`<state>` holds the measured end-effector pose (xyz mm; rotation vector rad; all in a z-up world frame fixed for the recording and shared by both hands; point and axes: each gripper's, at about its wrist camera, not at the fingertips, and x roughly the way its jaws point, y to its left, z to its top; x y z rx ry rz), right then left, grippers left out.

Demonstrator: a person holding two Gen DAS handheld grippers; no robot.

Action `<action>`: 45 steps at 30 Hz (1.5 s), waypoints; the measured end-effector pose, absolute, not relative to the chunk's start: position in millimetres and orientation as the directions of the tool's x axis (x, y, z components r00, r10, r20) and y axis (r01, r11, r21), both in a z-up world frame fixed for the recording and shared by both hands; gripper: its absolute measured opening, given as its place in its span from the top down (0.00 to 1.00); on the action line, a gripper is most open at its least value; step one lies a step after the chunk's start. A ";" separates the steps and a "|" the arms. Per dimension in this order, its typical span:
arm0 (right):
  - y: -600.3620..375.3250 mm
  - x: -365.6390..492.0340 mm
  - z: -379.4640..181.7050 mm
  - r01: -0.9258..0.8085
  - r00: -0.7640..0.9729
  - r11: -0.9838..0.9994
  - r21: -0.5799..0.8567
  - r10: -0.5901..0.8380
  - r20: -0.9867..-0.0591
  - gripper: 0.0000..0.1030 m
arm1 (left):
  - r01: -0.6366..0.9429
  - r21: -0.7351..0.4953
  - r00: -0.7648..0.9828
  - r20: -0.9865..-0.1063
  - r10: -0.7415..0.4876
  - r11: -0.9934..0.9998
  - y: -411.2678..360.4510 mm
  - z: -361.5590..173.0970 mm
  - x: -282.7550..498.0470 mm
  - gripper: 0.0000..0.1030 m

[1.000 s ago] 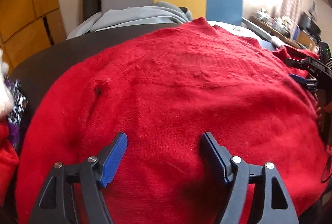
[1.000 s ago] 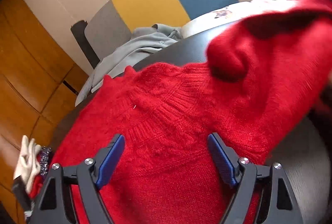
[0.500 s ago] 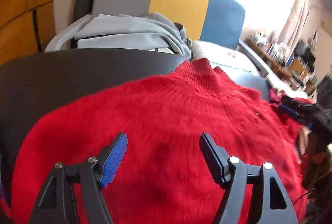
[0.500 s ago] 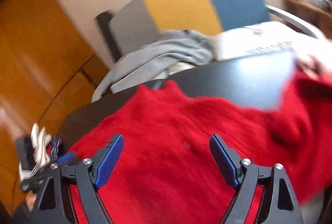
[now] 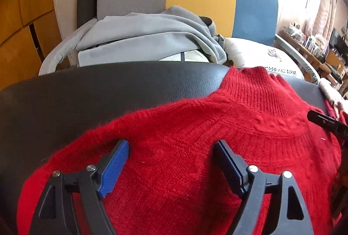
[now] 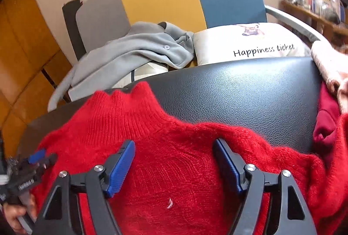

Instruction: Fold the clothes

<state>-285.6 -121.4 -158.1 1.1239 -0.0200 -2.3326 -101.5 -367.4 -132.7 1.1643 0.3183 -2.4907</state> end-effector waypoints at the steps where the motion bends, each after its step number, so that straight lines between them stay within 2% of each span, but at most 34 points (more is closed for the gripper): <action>1: -123.7 -284.9 -157.7 0.474 -0.500 -0.849 0.233 -0.477 -0.723 0.18 | 0.421 -0.042 -0.590 -0.771 -0.239 -0.906 -366.1 -132.4 -100.7 0.18; 3: -125.7 -283.1 -157.0 0.487 -0.493 -0.843 0.229 -0.482 -0.724 0.15 | 0.430 -0.053 -0.590 -0.772 -0.236 -0.901 -362.8 -128.9 -94.2 0.18; 6: -123.9 -284.4 -156.1 0.510 -0.471 -0.823 0.250 -0.511 -0.719 0.08 | 0.453 -0.078 -0.592 -0.771 -0.234 -0.888 -356.0 -121.2 -79.9 0.28; 8: -111.2 -284.2 -151.5 0.516 -0.481 -0.822 0.242 -0.512 -0.712 0.09 | 0.473 -0.134 -0.625 -0.748 -0.225 -0.871 -345.4 -112.5 -56.3 0.28; 10: -78.3 -269.1 -133.7 0.507 -0.554 -0.847 0.162 -0.464 -0.691 0.11 | 0.477 -0.195 -0.659 -0.724 -0.203 -0.857 -332.4 -105.2 -27.9 0.28; 13: -29.1 -246.4 -107.2 0.479 -0.657 -0.877 0.042 -0.390 -0.645 0.11 | 0.460 -0.252 -0.665 -0.733 -0.143 -0.851 -310.1 -108.0 5.7 0.28; 17: 36.6 -216.2 -71.8 0.418 -0.778 -0.902 -0.113 -0.291 -0.557 0.11 | 0.437 -0.265 -0.652 -0.752 -0.100 -0.859 -281.2 -112.4 41.7 0.28; 19: 70.3 -203.7 -58.5 0.368 -0.828 -0.908 -0.201 -0.222 -0.514 0.01 | 0.429 -0.290 -0.652 -0.754 -0.072 -0.855 -271.4 -111.1 56.0 0.28; 23: 141.5 -190.4 -52.2 0.209 -0.895 -0.878 -0.431 0.006 -0.446 0.00 | 0.427 -0.339 -0.633 -0.774 -0.010 -0.838 -259.5 -113.1 69.1 0.28; 26: 171.5 -200.1 -66.1 0.215 -0.873 -0.835 -0.507 0.070 -0.483 0.00 | 0.424 -0.328 -0.620 -0.784 -0.007 -0.844 -248.2 -112.3 72.2 0.28; 27: 176.2 -206.6 -73.1 0.240 -0.855 -0.818 -0.522 0.076 -0.512 0.04 | 0.419 -0.327 -0.620 -0.785 -0.004 -0.847 -244.1 -111.4 73.2 0.28; 28: 179.1 -212.0 -79.3 0.255 -0.845 -0.801 -0.541 0.088 -0.528 0.21 | 0.413 -0.326 -0.619 -0.785 0.001 -0.850 -239.8 -110.2 73.5 0.28; 29: 184.8 -215.9 -79.4 0.259 -0.832 -0.815 -0.519 0.084 -0.548 0.36 | 0.407 -0.323 -0.617 -0.787 0.004 -0.854 -235.1 -109.1 73.6 0.28; 30: 193.0 -219.4 -76.0 0.259 -0.815 -0.846 -0.466 0.067 -0.575 0.76 | 0.401 -0.319 -0.614 -0.789 0.006 -0.859 -230.4 -108.3 73.6 0.28; 31: 201.1 -222.8 -72.6 0.257 -0.798 -0.874 -0.412 0.049 -0.601 0.94 | 0.394 -0.314 -0.612 -0.791 0.009 -0.864 -226.2 -107.3 73.8 0.28; 34: 225.7 -233.1 -62.4 0.238 -0.745 -0.940 -0.244 -0.016 -0.667 0.93 | 0.364 -0.301 -0.608 -0.793 0.020 -0.881 -214.2 -103.5 74.0 0.28; 35: 236.1 -236.3 -57.4 0.233 -0.717 -0.964 -0.132 -0.079 -0.693 0.92 | 0.349 -0.304 -0.609 -0.793 0.031 -0.886 -209.8 -101.6 73.8 0.28; 36: 247.5 -236.6 -52.7 0.232 -0.675 -0.972 0.040 -0.191 -0.712 0.92 | 0.331 -0.309 -0.611 -0.790 0.047 -0.892 -205.6 -99.5 72.7 0.28; 38: 256.1 -226.8 -51.4 0.273 -0.592 -0.908 0.317 -0.418 -0.689 0.92 | 0.272 -0.324 -0.620 -0.779 0.093 -0.906 -193.6 -93.2 66.9 0.28; 40: 261.5 -215.4 -51.8 0.299 -0.501 -0.779 0.551 -0.620 -0.604 0.92 | 0.198 -0.353 -0.630 -0.760 0.157 -0.914 -179.0 -85.0 58.9 0.28; 42: 253.9 -195.4 -60.0 0.306 -0.421 -0.615 0.727 -0.772 -0.475 0.92 | 0.105 -0.377 -0.636 -0.737 0.229 -0.920 -158.1 -75.0 49.9 0.28; 45: 231.1 -165.3 -73.9 0.300 -0.346 -0.404 0.864 -0.890 -0.296 0.92 | -0.029 -0.359 -0.641 -0.709 0.293 -0.933 -120.4 -60.2 40.1 0.27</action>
